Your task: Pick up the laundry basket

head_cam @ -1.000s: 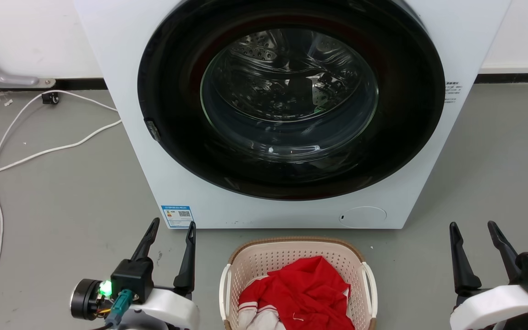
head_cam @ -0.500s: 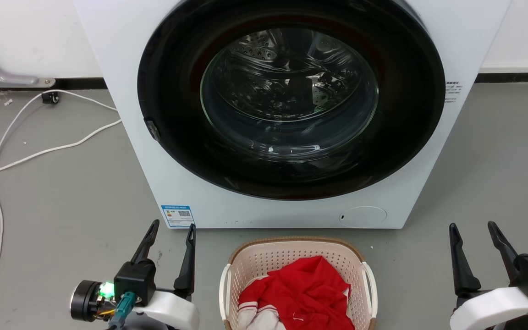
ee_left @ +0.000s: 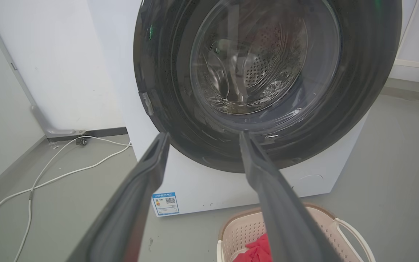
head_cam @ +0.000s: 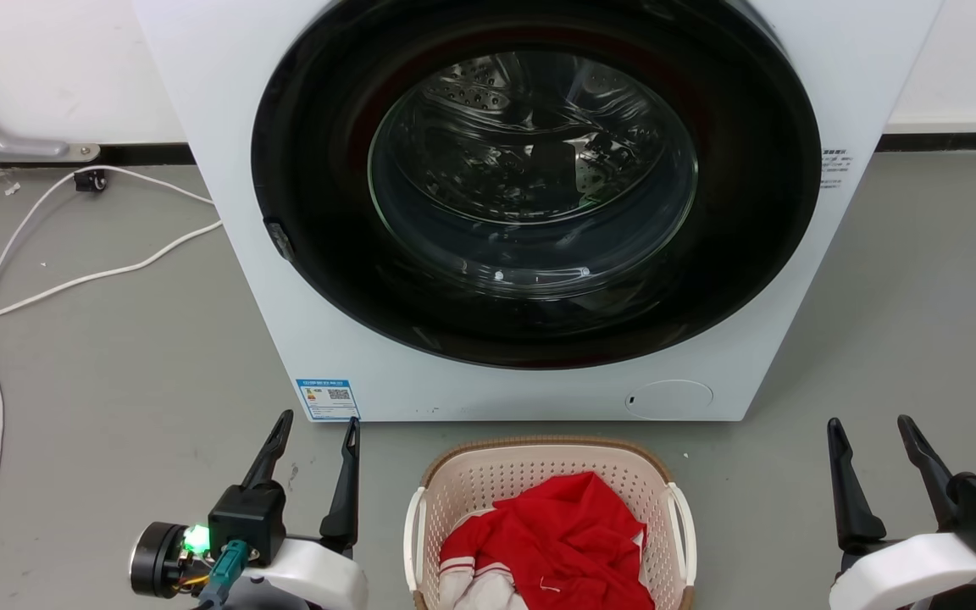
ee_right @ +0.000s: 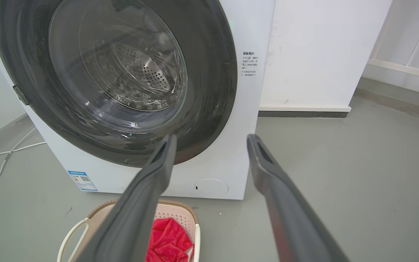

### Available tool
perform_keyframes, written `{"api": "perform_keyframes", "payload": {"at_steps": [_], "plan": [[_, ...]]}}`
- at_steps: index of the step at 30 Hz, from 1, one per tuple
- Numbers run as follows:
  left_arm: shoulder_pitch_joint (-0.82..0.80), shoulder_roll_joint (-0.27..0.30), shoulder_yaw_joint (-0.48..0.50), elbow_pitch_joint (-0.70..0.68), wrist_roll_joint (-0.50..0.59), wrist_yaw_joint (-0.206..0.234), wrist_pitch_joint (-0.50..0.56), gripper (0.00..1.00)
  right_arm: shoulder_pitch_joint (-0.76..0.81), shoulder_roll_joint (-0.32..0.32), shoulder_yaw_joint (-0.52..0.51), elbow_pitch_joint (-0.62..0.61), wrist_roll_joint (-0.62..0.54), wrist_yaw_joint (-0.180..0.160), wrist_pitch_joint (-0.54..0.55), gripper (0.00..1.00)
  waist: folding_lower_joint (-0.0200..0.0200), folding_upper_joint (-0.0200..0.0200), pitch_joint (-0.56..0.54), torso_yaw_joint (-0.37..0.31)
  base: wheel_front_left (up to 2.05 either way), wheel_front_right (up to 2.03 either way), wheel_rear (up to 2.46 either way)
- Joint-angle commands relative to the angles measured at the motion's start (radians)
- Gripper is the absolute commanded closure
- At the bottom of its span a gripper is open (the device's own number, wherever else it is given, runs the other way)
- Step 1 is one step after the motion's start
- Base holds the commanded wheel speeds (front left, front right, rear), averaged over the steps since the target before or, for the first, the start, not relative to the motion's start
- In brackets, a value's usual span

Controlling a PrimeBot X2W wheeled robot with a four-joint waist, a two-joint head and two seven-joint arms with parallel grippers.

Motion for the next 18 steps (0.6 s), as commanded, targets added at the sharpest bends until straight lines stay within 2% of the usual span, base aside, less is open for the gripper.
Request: {"api": "perform_keyframes", "payload": {"at_steps": [1, 9, 18], "plan": [[-0.003, 0.002, 0.0, 0.001, 0.0, 0.006, -0.003, 0.0, -0.008, 0.001, 0.0, 0.006, 0.002, -0.001, -0.007, 0.0, 0.0, 0.0, 0.001, -0.001, 0.0, 0.0, 0.0], [-0.04, -0.001, 0.005, 0.023, -0.02, 0.003, 0.001, 0.0, -0.038, 0.001, -0.011, 0.041, 0.024, -0.001, 0.004, 0.0, 0.0, 0.0, 0.046, -0.005, 0.0, 0.0, 0.0], [-0.179, -0.009, -0.005, 0.101, -0.059, -0.029, 0.057, 0.0, -0.149, 0.001, -0.007, 0.141, 0.032, -0.001, 0.024, 0.0, 0.0, 0.0, 0.189, -0.014, 0.0, 0.0, 0.0]]}}
